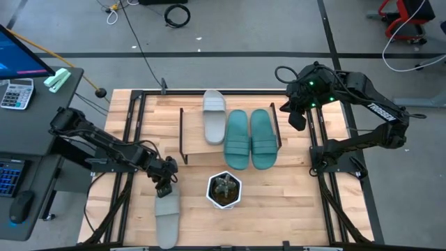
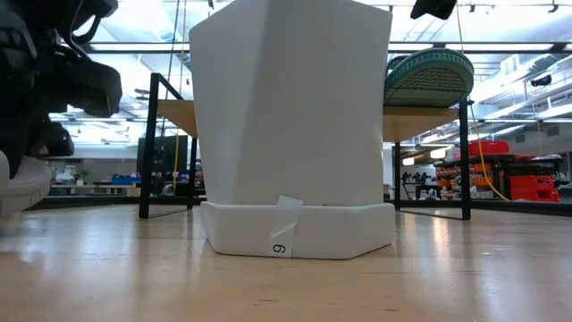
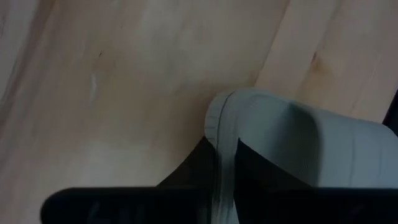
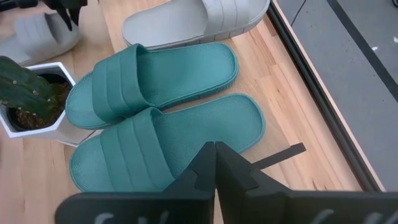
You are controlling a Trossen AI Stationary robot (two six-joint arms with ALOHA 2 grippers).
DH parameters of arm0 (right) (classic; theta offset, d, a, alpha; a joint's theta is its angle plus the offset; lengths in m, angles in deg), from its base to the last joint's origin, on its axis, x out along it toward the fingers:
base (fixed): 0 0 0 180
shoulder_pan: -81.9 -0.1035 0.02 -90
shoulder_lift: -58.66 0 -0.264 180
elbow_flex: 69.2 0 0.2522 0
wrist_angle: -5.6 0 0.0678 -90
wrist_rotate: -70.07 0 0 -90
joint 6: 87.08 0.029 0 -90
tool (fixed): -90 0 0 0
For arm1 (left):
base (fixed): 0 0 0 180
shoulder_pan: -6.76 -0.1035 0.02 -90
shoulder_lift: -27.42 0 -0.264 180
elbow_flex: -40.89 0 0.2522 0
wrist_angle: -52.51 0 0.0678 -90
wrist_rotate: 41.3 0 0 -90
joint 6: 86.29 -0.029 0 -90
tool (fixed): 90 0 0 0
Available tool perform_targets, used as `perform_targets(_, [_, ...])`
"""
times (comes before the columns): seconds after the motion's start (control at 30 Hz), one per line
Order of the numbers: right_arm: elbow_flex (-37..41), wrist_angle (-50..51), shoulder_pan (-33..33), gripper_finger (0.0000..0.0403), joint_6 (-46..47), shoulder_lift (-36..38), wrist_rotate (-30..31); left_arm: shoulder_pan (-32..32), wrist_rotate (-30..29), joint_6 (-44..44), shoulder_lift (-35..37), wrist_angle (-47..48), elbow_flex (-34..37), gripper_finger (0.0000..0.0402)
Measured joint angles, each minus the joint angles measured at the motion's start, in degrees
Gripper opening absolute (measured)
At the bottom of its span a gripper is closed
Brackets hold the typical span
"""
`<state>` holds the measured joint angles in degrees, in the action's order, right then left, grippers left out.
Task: Pick and place slides into the shelf
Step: Put the gray slide on the shelf
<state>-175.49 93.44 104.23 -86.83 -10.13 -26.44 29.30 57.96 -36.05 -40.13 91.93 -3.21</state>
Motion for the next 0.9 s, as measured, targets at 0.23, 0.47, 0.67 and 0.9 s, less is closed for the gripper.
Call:
perform_targets(0.23, [0.0,0.0,0.0,0.0011,-0.1,0.0,0.0,0.0,-0.3,-1.8,0.1,3.5,-3.2,0.0036])
perform_targets(0.47, [0.0,0.0,0.0,0.0011,-0.1,0.0,0.0,-0.2,-0.5,-3.0,0.9,13.1,-9.4,0.0035])
perform_targets(0.67, [0.0,0.1,0.0,0.0011,-0.3,0.0,-0.1,-1.2,-1.4,-6.8,3.0,27.5,-19.2,0.0035])
perform_targets(0.9, [0.0,0.4,0.0,0.0011,0.0,0.0,-1.4,-1.9,-5.9,-5.6,6.4,38.5,-35.3,0.0034])
